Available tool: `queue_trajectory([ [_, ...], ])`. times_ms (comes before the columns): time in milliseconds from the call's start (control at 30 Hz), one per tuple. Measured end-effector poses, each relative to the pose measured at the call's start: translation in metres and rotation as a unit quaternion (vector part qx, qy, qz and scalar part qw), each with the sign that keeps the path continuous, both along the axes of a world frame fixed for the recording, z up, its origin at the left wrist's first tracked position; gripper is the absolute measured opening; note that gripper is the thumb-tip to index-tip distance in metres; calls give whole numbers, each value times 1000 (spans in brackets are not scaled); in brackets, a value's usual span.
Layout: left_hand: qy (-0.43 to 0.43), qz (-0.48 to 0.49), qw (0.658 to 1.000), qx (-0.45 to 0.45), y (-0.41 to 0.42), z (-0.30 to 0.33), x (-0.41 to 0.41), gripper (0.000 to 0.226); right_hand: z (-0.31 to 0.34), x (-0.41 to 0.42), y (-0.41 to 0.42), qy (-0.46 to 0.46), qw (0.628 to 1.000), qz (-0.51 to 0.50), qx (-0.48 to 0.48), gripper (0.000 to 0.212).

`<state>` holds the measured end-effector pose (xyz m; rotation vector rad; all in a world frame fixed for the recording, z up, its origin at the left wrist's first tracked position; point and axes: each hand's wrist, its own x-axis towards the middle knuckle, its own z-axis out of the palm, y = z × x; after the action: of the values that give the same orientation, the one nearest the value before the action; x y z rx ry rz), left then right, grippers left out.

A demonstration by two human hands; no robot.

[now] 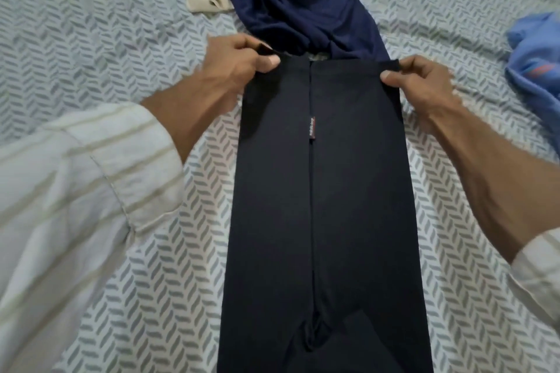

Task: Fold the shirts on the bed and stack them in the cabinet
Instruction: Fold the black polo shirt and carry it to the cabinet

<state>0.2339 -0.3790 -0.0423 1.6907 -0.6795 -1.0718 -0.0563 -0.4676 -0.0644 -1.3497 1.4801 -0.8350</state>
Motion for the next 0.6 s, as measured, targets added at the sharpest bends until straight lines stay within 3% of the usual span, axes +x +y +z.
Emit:
queue_trajectory([
  [100,68,17,997,-26,22,17,-10,21,12,-6,13,-33,999,-12,17,20],
  [267,-1,-30,999,-43,80,60,-3,20,61,-18,58,-73,997,4,14,35],
  [467,-65,-120,989,-54,160,72,-8,13,93,-51,134,90,981,141,-99,31],
  [600,-113,-179,977,11,223,48,-22,14,78,-74,196,161,957,206,-127,39],
])
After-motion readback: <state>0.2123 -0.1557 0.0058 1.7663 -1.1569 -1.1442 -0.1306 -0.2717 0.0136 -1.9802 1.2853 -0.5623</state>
